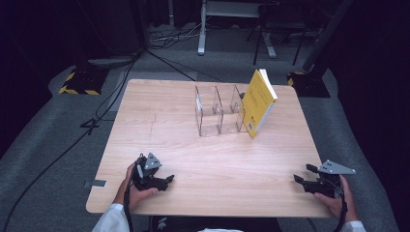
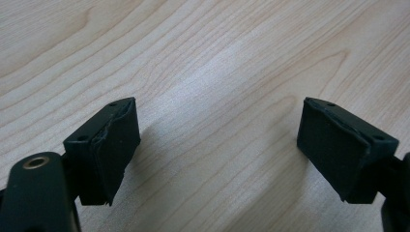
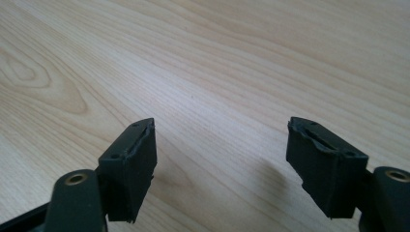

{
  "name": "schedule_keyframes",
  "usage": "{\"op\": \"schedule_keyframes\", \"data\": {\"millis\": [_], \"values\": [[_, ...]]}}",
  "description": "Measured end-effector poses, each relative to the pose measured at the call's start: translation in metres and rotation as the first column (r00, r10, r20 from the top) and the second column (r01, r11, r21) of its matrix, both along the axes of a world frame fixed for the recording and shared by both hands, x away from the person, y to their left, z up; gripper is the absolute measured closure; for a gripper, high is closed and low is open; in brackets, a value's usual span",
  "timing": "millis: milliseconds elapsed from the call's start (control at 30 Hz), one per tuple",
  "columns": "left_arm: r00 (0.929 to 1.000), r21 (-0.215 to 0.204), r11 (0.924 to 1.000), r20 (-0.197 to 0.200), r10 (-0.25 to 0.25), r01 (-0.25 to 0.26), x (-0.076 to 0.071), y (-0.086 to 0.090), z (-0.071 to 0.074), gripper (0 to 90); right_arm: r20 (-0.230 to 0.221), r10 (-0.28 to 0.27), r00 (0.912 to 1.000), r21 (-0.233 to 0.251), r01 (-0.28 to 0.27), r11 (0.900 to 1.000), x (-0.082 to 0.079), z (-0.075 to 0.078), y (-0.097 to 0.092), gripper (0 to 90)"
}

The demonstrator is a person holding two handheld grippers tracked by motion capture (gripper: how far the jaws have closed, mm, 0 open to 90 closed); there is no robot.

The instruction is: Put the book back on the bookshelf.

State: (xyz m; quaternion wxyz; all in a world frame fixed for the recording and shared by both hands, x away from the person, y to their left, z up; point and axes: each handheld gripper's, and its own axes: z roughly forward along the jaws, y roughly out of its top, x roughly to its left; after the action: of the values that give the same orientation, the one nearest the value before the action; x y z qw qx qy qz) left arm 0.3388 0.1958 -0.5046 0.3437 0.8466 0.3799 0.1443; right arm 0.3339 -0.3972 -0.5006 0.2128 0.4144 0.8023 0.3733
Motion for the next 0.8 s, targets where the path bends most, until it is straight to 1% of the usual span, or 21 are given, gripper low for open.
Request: {"op": "schedule_keyframes", "data": {"millis": [33,67,167,267,367,567,800], "values": [[1.0000,0.000,1.0000,0.000,-0.001,0.001,0.0000,0.0000,0.0000,15.9,-0.010,-0.005,0.9999,-0.001,0.005,1.0000,0.0002,-0.0021,-0.0005,27.2],[1.0000,0.000,1.0000,0.000,0.000,0.000,0.0000,0.0000,0.0000,15.9,-0.025,-0.009,0.9996,-0.014,0.009,0.9999,0.0013,-0.0029,-0.0002,25.8],[1.0000,0.000,1.0000,0.004,0.003,-0.003,-0.0002,-0.0003,-0.0003,15.9,-0.030,0.003,0.9996,-0.021,-0.003,0.9998,0.0019,-0.0031,0.0006,25.4],[1.0000,-0.001,1.0000,0.002,0.003,-0.003,-0.0003,-0.0004,-0.0003,15.9,-0.055,0.014,0.9984,0.000,-0.014,0.9999,0.0037,-0.0034,-0.0008,25.1],[1.0000,0.000,1.0000,0.004,0.003,-0.003,-0.0003,-0.0003,-0.0003,15.9,-0.049,0.015,0.9987,-0.006,-0.015,0.9999,0.0035,-0.0036,-0.0005,24.4],[1.0000,-0.001,1.0000,0.002,0.003,-0.003,-0.0004,-0.0004,-0.0003,15.9,-0.053,0.003,0.9986,-0.004,-0.003,1.0000,0.0024,-0.0036,-0.0004,24.2],[1.0000,-0.003,1.0000,-0.002,0.005,-0.005,-0.0001,-0.0007,-0.0002,15.8,-0.053,0.001,0.9986,-0.005,-0.001,1.0000,0.0024,-0.0036,-0.0004,23.8]]}}
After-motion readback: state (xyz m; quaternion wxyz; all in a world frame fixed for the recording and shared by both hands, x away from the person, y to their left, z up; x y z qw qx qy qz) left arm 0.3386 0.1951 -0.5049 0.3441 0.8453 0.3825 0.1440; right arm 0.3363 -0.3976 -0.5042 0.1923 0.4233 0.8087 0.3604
